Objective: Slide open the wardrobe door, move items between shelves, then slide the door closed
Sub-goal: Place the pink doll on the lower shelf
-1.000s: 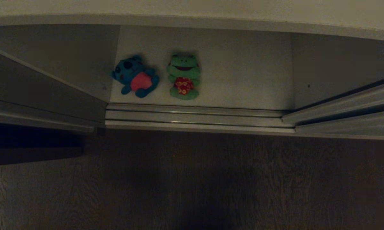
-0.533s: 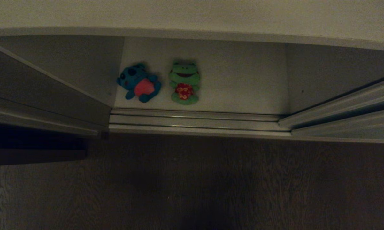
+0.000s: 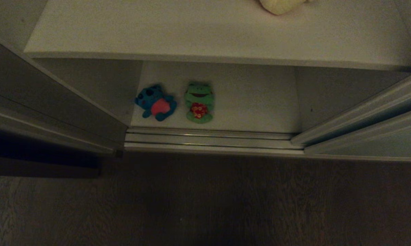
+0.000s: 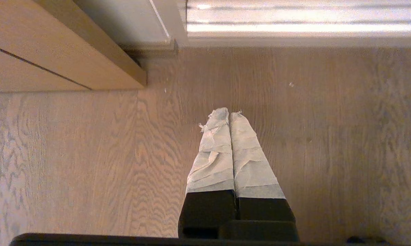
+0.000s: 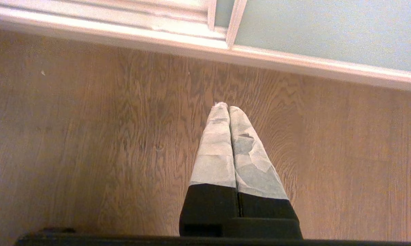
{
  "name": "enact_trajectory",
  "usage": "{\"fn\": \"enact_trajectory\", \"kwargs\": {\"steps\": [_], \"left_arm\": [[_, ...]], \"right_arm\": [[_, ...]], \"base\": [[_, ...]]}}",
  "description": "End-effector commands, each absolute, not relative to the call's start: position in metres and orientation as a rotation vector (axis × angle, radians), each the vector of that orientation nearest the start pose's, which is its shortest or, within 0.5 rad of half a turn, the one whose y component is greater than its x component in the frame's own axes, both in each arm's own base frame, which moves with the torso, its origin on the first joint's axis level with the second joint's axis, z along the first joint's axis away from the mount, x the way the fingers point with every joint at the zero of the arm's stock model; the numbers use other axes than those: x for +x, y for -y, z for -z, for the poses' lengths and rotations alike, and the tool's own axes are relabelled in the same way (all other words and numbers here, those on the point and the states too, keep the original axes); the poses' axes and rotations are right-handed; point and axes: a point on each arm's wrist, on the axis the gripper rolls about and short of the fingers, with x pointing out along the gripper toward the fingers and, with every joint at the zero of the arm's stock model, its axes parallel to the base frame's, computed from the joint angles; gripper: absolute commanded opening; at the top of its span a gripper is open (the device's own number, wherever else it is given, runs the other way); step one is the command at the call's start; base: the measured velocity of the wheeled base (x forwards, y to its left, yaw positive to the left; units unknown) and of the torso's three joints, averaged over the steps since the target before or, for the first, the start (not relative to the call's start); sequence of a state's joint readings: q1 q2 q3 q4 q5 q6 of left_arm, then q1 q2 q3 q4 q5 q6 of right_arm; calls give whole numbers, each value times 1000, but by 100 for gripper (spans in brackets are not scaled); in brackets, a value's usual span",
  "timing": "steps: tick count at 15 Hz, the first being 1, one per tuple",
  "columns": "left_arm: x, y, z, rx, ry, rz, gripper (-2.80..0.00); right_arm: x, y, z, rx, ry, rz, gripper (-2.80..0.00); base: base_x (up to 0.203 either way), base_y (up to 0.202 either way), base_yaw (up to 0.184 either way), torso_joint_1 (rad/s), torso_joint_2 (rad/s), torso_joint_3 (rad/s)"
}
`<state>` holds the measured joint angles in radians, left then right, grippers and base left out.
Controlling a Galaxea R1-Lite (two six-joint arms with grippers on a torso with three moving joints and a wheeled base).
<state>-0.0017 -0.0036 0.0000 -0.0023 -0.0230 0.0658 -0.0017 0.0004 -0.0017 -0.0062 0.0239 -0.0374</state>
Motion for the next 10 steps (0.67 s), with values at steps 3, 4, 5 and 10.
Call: {"fn": "enact_trajectory", "kwargs": {"steps": [3, 4, 5, 10], "left_arm": [[-23, 0, -76, 66, 4, 24, -280], [-23, 0, -76, 66, 4, 24, -280], [-23, 0, -76, 66, 4, 24, -280], [-23, 0, -76, 66, 4, 24, -280]], "right_arm": [[-23, -1, -76, -37, 10, -23, -280], [-23, -1, -77, -38, 10, -23, -280], [-23, -1, -77, -38, 10, -23, -280], [-23, -1, -77, -38, 10, -23, -280]], "base": [[0, 0, 0, 2, 4, 200], [0, 0, 0, -5, 5, 197], [0, 0, 0, -1, 2, 204], [0, 0, 0, 2, 2, 200]]}}
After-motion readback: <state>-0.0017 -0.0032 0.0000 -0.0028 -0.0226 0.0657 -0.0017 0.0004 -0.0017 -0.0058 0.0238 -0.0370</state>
